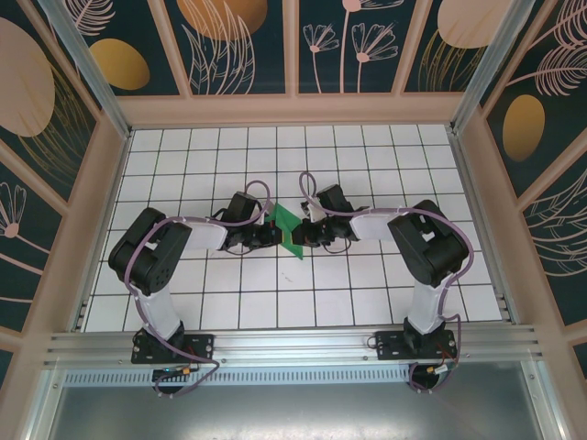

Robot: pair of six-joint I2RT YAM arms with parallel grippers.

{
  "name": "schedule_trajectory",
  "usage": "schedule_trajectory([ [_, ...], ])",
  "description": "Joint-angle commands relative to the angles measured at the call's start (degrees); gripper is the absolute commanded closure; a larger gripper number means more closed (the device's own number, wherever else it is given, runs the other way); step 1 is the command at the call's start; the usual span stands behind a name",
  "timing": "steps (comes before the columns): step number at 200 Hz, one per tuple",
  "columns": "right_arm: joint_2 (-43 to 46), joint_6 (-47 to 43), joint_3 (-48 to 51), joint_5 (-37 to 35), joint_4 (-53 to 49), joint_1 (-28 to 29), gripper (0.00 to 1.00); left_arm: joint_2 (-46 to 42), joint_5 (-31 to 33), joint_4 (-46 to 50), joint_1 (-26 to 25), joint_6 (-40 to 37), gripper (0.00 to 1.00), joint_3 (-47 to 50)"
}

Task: Fold a paper plane with a square sheet of paper (pick it up from the middle)
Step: Fourth fold the wing at the center of the table.

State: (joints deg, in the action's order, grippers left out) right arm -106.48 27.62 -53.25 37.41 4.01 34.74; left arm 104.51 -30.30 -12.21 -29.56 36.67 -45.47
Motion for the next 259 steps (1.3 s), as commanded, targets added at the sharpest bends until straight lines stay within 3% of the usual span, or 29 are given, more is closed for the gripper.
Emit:
schedule_trajectory([
  [1, 1.02, 0.29, -1.02, 1.92, 0.34, -0.31, 0.87, 1.4, 1.79, 1.83, 0.38, -1.14, 0.95, 1.21],
  [68, 0.41, -2.94, -0.44, 3.14, -4.58, 1.84, 0.89, 1.75, 2.48, 2.75, 0.38, -2.04, 0.95, 0.99],
  [146, -3.2, -4.54, -0.69, -5.63, -11.16, 2.6, 0.9, 1.59, 3.01, 3.5, 0.39, -2.66, 0.96, 1.34],
  [212, 3.65, -3.62, -1.79, -1.8, -9.75, 2.78, 0.9, 1.99, 2.83, 3.33, 0.38, -2.83, 0.96, 1.53],
  [259, 2.62, -3.82, 0.99, -2.58, -10.76, 3.05, 0.9, 2.07, 2.63, 3.2, 0.38, -2.74, 0.96, 1.29],
])
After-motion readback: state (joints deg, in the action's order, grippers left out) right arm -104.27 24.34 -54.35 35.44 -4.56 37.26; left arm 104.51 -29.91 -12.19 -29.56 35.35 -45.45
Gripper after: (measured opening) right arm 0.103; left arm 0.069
